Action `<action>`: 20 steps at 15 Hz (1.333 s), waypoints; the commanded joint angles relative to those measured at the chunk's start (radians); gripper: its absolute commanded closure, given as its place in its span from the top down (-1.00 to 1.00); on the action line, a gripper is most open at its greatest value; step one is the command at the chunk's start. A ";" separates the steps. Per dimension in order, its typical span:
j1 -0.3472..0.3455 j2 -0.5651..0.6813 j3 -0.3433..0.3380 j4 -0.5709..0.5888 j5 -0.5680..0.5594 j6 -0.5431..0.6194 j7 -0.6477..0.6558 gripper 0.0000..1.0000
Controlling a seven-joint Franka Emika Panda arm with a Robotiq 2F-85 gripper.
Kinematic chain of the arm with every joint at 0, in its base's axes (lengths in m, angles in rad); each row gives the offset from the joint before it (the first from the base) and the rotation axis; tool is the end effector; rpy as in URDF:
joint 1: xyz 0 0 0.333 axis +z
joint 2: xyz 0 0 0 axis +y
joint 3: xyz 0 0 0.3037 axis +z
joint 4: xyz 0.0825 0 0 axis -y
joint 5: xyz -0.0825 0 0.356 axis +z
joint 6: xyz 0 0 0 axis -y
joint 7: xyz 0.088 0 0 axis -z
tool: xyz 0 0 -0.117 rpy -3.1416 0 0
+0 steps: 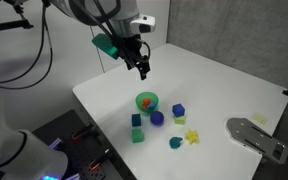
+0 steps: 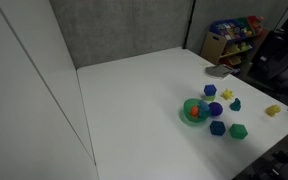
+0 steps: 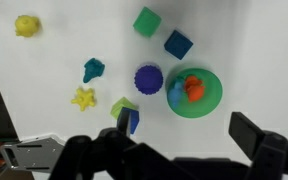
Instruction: Remove the orange toy teddy from the bowl
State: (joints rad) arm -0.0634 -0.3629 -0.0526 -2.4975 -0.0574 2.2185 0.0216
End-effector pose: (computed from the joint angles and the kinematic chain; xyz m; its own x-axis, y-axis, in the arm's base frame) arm 0.4088 -0.0501 0.4163 0.9914 -0.1005 0.0838 -0.1032 -0.9943 0.0280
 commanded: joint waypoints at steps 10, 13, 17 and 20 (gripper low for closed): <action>0.069 0.427 0.092 0.128 -0.003 0.284 0.212 1.00; 0.093 0.539 0.081 0.173 -0.037 0.317 0.249 1.00; 0.128 0.689 0.047 0.264 -0.084 0.316 0.295 1.00; 0.170 0.798 0.006 0.338 -0.126 0.303 0.343 1.00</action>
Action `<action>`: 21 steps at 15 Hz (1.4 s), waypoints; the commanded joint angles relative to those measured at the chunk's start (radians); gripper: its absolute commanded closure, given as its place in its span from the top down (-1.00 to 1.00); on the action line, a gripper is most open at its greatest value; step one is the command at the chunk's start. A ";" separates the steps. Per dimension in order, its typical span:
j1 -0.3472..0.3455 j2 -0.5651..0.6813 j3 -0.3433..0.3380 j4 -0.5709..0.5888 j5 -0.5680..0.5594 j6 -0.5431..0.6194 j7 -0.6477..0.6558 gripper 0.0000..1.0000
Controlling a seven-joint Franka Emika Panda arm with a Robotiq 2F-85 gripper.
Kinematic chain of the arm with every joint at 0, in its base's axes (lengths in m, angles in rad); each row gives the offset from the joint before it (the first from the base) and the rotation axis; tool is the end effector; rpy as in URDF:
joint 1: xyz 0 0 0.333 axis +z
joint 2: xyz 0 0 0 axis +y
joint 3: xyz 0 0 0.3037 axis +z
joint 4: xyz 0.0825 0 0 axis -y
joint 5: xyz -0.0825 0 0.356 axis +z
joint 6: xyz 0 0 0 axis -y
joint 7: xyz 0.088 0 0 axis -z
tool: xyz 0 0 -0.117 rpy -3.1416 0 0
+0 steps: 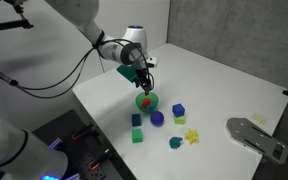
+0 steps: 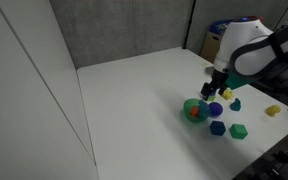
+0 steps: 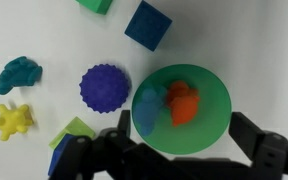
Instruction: Remove the orange toy teddy from the bowl
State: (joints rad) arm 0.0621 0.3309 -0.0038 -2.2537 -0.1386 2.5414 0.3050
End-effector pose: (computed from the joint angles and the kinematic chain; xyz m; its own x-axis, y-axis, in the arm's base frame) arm 0.5168 0.0310 0.2141 0.9911 -0.1310 -0.0230 -0.1286 -0.9880 0.0851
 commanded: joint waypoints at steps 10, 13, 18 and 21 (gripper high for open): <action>0.116 0.335 -0.070 0.307 0.047 -0.102 0.139 1.00; 0.120 0.365 -0.071 0.340 0.069 -0.110 0.143 1.00; 0.121 0.418 -0.074 0.382 0.080 -0.117 0.135 1.00; 0.125 0.439 -0.069 0.397 0.078 -0.114 0.125 1.00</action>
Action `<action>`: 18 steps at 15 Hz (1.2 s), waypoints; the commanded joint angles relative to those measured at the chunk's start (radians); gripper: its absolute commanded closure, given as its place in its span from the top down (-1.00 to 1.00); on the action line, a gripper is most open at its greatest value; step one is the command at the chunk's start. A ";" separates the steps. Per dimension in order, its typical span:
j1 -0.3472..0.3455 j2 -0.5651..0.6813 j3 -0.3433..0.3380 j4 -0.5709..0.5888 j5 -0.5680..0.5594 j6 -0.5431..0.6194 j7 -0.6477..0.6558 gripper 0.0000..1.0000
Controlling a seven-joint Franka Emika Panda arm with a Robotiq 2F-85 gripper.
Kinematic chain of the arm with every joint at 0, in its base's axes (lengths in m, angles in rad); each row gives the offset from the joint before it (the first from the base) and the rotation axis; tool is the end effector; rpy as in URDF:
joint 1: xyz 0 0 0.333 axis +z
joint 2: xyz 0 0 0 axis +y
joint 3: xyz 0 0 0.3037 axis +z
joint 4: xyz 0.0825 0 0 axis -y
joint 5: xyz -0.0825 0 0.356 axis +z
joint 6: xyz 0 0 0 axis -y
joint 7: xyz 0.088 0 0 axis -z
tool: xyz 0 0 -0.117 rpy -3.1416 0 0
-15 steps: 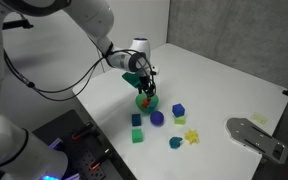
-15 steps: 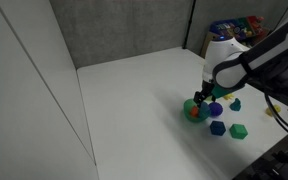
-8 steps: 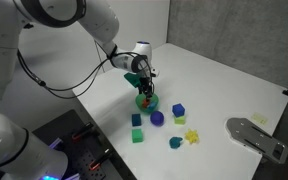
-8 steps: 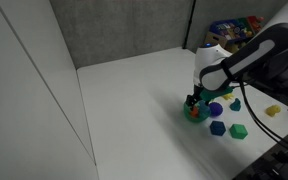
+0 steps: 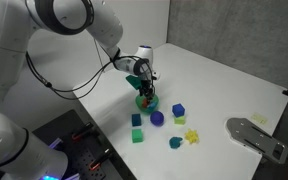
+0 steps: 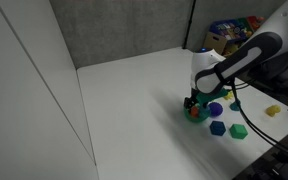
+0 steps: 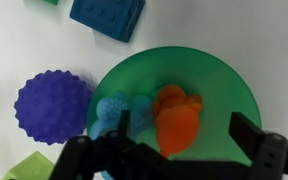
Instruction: Remove the orange toy teddy from the bowl
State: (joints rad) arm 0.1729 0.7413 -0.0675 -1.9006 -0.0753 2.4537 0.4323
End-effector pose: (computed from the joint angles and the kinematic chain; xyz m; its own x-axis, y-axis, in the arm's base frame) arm 0.5708 0.0593 0.0979 0.9568 -0.2561 -0.1379 -0.2349 -0.9598 0.1534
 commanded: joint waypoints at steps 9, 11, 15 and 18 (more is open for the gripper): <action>0.004 0.044 0.009 0.058 0.025 -0.019 -0.035 1.00; 0.006 0.043 0.002 0.056 0.021 -0.022 -0.031 0.48; 0.010 0.027 -0.014 0.042 0.015 -0.020 -0.023 -0.20; 0.011 0.008 -0.019 0.031 0.013 -0.023 -0.022 -0.66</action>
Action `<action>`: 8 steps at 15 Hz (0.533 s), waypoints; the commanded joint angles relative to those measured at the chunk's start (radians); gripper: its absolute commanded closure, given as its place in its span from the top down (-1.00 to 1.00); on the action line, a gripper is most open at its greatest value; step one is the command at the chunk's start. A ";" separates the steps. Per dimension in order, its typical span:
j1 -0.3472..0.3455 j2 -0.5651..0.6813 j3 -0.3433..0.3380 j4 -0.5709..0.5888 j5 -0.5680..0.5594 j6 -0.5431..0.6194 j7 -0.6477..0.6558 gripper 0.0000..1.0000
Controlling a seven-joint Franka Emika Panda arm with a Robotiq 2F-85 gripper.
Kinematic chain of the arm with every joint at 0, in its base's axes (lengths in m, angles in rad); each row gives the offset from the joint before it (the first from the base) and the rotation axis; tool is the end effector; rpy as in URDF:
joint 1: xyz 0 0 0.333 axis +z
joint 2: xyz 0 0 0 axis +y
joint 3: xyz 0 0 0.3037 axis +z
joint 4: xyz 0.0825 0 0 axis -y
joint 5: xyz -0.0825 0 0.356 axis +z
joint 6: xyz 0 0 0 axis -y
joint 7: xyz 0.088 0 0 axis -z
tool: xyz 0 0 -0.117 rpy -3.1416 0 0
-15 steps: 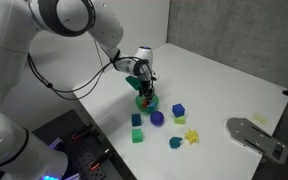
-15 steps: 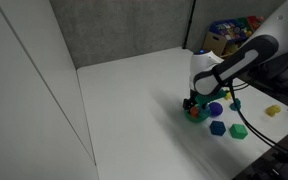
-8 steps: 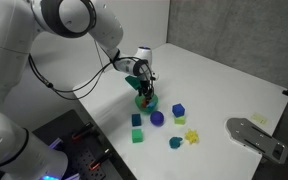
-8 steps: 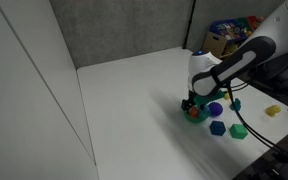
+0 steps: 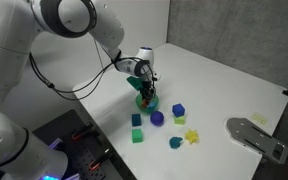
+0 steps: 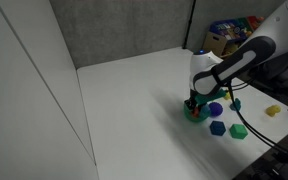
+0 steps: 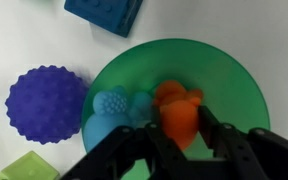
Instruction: Remove the orange toy teddy from the bowl
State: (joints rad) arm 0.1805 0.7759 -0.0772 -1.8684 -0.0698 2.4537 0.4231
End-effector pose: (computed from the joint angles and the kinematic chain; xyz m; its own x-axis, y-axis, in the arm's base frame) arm 0.5757 0.0588 0.0882 0.9581 -0.2507 -0.1388 -0.2284 -0.9606 0.1581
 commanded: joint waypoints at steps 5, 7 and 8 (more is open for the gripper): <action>0.014 -0.150 -0.009 -0.054 0.001 -0.080 -0.008 -0.85; 0.018 -0.202 -0.006 -0.060 -0.004 -0.118 -0.002 -0.88; 0.017 -0.227 0.000 -0.061 -0.005 -0.141 -0.009 -0.88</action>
State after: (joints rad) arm 0.1888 0.6550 -0.0801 -1.8837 -0.0699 2.3749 0.4231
